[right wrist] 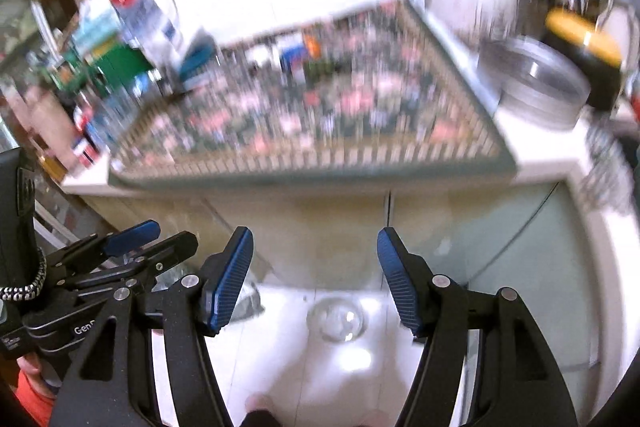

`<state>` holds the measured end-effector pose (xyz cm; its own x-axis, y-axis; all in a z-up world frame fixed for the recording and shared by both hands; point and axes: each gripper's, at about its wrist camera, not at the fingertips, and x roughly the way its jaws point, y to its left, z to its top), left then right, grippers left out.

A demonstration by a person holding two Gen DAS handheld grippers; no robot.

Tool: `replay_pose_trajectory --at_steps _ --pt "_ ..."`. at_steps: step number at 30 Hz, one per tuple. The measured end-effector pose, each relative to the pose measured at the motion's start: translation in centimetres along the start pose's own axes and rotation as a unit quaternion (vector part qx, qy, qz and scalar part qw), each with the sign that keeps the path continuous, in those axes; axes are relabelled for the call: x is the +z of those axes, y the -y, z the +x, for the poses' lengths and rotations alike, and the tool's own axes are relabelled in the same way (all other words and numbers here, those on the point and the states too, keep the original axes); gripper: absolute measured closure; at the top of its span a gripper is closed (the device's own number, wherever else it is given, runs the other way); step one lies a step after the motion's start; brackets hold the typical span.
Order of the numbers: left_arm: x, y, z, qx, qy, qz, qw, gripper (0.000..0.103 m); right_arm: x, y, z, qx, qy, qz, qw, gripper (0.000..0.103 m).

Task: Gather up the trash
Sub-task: 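Move both grippers back up to the tablecloth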

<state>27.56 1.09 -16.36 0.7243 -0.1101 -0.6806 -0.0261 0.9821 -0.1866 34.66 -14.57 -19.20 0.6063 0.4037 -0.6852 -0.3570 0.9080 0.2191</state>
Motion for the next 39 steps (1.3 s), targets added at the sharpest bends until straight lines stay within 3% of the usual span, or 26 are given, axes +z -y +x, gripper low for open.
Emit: replay_pose_trajectory --at_steps 5,10,16,24,30,35,39 --pt "2.5 2.8 -5.3 0.011 0.059 -0.007 0.9982 0.038 3.2 -1.2 -6.1 0.006 0.057 -0.038 0.998 0.041" --pt "3.9 3.8 -9.2 0.026 0.102 -0.019 0.9943 0.026 5.0 -1.2 -10.5 0.017 0.101 -0.06 0.993 0.037" --pt "6.5 2.1 -9.8 0.04 0.121 -0.03 0.9914 0.022 6.3 -1.3 -12.2 0.025 0.121 -0.066 0.99 0.037" --pt "11.7 -3.9 -3.5 0.029 0.111 -0.037 0.9927 0.022 9.5 -2.2 -8.4 0.018 0.114 -0.064 0.991 0.036" --pt "17.3 -8.3 1.6 0.015 0.085 -0.018 0.9961 0.022 12.9 -4.0 -2.3 -0.001 0.088 -0.052 0.995 0.036" --pt "20.7 -11.3 6.1 -0.005 0.057 0.014 0.9983 0.022 15.9 -4.4 2.7 -0.023 0.062 -0.009 0.998 0.036" --pt "22.0 -13.1 9.6 -0.012 0.032 0.01 0.9994 0.022 17.4 -4.1 6.7 -0.04 0.043 0.031 0.998 0.036"
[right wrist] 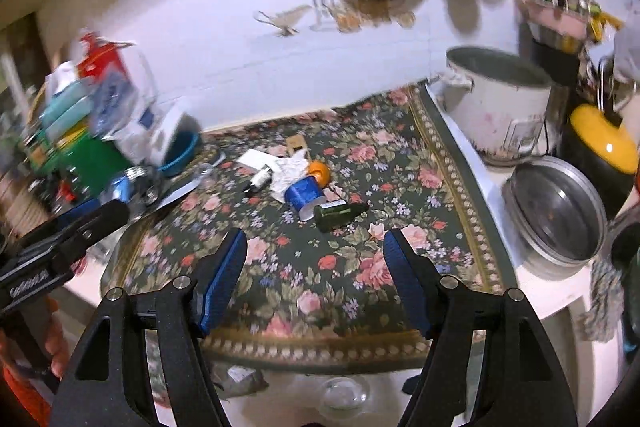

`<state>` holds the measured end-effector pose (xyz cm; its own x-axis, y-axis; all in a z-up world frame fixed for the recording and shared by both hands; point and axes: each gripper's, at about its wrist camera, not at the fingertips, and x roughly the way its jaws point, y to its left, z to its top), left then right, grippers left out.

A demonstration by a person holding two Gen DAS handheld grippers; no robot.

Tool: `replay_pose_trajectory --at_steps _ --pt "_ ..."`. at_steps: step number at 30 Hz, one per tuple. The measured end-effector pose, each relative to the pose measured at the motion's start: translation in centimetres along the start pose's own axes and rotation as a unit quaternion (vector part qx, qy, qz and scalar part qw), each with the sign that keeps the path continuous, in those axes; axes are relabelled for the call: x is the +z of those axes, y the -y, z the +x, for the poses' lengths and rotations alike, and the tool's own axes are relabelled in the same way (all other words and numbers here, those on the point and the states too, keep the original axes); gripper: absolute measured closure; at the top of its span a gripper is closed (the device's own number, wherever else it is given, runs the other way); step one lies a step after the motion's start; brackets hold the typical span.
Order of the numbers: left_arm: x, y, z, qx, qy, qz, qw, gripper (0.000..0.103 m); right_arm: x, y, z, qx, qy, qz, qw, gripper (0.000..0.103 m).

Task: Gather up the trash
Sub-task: 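Move both grippers back up to the tablecloth, then grasp the blue paper cup with the left gripper while the right grasps the green pump bottle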

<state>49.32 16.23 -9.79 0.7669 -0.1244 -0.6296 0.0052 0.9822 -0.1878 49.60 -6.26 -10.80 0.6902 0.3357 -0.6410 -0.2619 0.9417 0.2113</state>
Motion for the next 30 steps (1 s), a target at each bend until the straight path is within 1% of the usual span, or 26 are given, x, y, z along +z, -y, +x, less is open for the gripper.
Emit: replay_pose_trajectory --at_steps 4,8,11,15,20,25,30 --pt "0.4 -1.2 3.3 -0.005 -0.03 -0.007 0.9995 0.022 0.9 0.1 4.1 -0.009 -0.035 0.024 0.999 0.036" --pt "0.7 -2.2 6.1 0.009 -0.048 -0.015 0.9987 0.022 1.4 1.3 8.7 -0.012 -0.072 0.049 0.996 0.036" --pt "0.8 -3.0 7.8 0.025 -0.058 -0.033 0.9975 0.022 1.9 2.1 12.4 -0.012 -0.098 0.061 0.993 0.036" --pt "0.7 -3.8 9.9 0.048 -0.076 -0.059 0.9943 0.022 2.2 3.2 17.5 0.012 -0.141 0.078 0.987 0.036" --pt "0.7 -4.2 13.2 0.069 -0.1 -0.076 0.9897 0.022 2.4 4.2 22.9 0.027 -0.189 0.099 0.977 0.036" --pt "0.5 -4.1 16.5 0.069 -0.127 -0.095 0.9849 0.022 2.4 4.5 25.9 0.031 -0.215 0.098 0.971 0.036" --pt "0.6 -2.7 19.0 0.061 -0.148 -0.091 0.983 0.022 1.9 6.0 26.7 0.033 -0.229 0.098 0.968 0.036"
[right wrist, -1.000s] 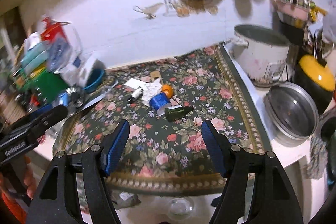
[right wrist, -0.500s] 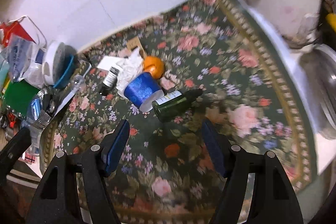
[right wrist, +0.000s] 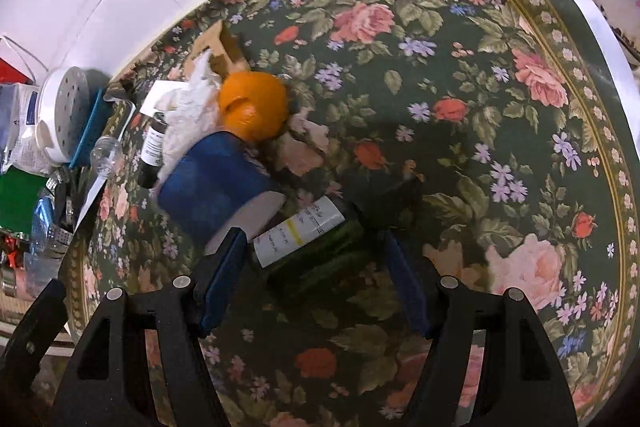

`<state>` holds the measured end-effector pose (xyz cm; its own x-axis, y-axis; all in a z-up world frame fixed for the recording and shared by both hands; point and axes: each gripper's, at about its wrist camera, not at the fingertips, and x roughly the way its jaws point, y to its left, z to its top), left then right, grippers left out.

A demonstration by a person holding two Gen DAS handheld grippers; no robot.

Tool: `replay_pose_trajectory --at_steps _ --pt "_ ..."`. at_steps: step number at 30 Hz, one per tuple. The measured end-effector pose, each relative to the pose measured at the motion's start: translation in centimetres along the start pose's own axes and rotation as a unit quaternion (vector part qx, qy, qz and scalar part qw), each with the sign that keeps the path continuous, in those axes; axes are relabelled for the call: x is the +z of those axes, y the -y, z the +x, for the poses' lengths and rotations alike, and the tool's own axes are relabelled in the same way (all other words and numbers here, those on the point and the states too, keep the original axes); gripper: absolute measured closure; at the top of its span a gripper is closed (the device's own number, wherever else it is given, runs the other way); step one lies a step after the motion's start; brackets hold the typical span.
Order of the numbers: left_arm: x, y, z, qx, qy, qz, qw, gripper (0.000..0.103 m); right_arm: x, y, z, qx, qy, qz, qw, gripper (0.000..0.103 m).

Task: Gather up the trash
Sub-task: 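Grasp the blue paper cup with the left gripper while the right grasps the green pump bottle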

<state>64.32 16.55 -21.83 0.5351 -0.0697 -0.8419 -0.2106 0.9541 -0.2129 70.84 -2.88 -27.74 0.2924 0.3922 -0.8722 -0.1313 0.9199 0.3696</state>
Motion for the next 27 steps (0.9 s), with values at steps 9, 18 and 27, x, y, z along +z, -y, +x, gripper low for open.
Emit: replay_pose_trajectory --at_steps 9,18,27 --pt "1.0 4.0 3.3 -0.022 -0.029 0.014 0.9993 0.022 0.5 4.8 -1.0 -0.051 0.002 -0.013 0.999 0.037" --pt "1.6 6.5 7.1 -0.032 -0.059 -0.025 0.9974 0.022 1.8 7.2 -1.7 -0.058 0.023 -0.006 0.998 0.056" --pt "3.0 6.1 10.9 -0.018 -0.068 -0.111 0.9913 0.023 1.5 7.7 -2.6 -0.058 0.032 -0.051 0.997 0.064"
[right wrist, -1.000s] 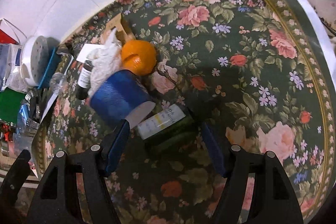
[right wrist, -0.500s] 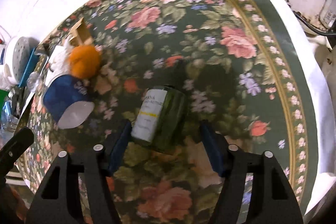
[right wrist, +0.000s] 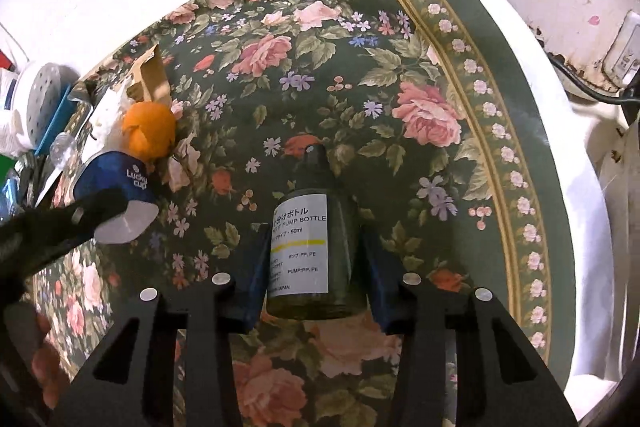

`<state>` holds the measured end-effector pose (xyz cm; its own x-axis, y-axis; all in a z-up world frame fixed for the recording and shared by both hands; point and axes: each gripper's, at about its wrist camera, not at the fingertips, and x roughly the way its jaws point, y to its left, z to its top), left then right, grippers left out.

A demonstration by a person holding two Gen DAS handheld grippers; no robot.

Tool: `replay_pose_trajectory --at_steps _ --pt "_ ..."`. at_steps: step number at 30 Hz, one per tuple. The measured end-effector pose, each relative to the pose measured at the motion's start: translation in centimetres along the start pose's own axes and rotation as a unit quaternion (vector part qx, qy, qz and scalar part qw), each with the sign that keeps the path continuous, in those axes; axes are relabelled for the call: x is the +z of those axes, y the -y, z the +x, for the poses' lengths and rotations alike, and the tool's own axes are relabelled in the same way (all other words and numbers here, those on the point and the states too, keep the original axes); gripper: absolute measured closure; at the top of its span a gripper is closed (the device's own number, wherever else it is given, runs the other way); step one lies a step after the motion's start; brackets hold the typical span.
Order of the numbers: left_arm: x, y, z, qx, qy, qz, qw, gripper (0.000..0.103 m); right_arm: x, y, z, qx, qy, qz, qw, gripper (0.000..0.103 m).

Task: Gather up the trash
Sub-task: 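Grasp the blue paper cup with the left gripper while the right grasps the green pump bottle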

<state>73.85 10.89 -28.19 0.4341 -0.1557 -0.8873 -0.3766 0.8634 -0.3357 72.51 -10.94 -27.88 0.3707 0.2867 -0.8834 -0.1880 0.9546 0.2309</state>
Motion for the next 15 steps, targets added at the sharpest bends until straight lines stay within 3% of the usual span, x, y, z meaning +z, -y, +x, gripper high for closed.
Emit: replay_pose_trajectory --at_steps 2,3,7,15 --pt "0.2 -0.1 0.5 -0.001 0.001 -0.008 1.0 0.025 -0.1 0.2 -0.3 0.005 0.0 -0.003 1.0 0.064" --pt "0.2 -0.1 0.6 -0.005 0.001 -0.009 0.9999 0.032 -0.2 0.3 -0.4 0.005 0.002 -0.004 1.0 0.064" --pt "-0.1 -0.2 0.4 -0.026 0.0 -0.005 0.9996 0.033 -0.5 0.3 -1.0 0.008 0.008 -0.008 1.0 0.064" --pt "-2.8 0.0 -5.2 -0.036 0.043 0.09 0.9944 0.034 -1.1 -0.8 -3.0 0.022 0.031 0.01 0.999 0.064"
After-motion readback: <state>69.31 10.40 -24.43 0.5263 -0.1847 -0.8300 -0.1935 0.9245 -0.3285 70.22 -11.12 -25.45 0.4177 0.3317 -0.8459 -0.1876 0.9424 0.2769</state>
